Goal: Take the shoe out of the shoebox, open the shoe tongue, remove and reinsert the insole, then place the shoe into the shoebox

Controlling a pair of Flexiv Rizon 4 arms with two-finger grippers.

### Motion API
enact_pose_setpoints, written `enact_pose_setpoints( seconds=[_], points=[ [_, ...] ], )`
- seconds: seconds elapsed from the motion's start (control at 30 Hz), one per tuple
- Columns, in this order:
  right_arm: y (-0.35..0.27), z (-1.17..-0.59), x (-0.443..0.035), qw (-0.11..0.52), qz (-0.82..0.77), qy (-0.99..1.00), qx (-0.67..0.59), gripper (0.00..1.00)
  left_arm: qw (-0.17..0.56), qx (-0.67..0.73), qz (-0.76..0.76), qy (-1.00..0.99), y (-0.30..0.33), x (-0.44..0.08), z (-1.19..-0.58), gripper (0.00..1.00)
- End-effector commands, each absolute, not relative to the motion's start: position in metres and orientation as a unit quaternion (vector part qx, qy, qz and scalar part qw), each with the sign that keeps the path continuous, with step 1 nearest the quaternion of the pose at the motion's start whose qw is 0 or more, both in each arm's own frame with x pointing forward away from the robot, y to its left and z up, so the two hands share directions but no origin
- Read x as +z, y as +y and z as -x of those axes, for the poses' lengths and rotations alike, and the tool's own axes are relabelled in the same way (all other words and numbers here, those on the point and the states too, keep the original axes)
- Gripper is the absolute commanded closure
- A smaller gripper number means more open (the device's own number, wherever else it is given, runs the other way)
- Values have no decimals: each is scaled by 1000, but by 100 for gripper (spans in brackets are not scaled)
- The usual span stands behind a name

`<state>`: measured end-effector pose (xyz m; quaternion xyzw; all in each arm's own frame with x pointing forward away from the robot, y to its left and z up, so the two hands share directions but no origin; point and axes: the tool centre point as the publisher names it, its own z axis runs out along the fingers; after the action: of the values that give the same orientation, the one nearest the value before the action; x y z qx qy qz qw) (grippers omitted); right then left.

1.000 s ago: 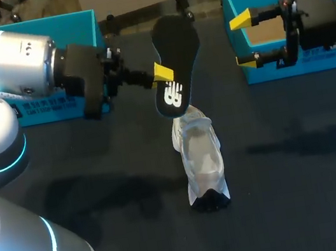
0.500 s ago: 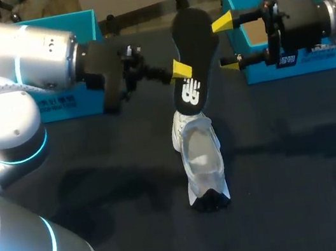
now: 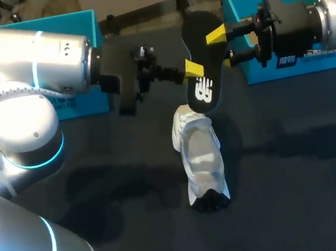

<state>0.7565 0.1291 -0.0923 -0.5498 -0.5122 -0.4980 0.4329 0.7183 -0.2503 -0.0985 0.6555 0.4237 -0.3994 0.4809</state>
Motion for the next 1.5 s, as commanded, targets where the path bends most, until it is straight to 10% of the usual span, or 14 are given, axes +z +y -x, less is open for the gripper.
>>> enact_pose_setpoints(
  seconds=[0.03, 0.33, 0.57, 0.77, 0.83, 0.87, 1.5],
  points=[
    [134, -760, -91, 438, 545, -516, -495, 57, 487, -399, -650, 426, -246, -100, -707, 100],
    [136, -756, -93, 441, 540, -515, -499, 71, 493, -396, -647, 425, -250, -100, -708, 100],
    [132, -750, -97, 440, 544, -507, -504, 100, 490, -400, -645, 428, -254, -102, -698, 100],
    [131, -749, -96, 440, 546, -509, -500, 100, 489, -406, -637, 436, -255, -102, -696, 100],
    [130, -749, -97, 441, 547, -509, -497, 100, 487, -410, -634, 440, -253, -101, -693, 70],
    [129, -749, -98, 442, 548, -508, -496, 100, 486, -411, -632, 443, -251, -99, -692, 2],
    [116, -748, -123, 451, 555, -504, -484, 100, 377, -366, -685, 504, -208, -84, -703, 0]
  ],
)
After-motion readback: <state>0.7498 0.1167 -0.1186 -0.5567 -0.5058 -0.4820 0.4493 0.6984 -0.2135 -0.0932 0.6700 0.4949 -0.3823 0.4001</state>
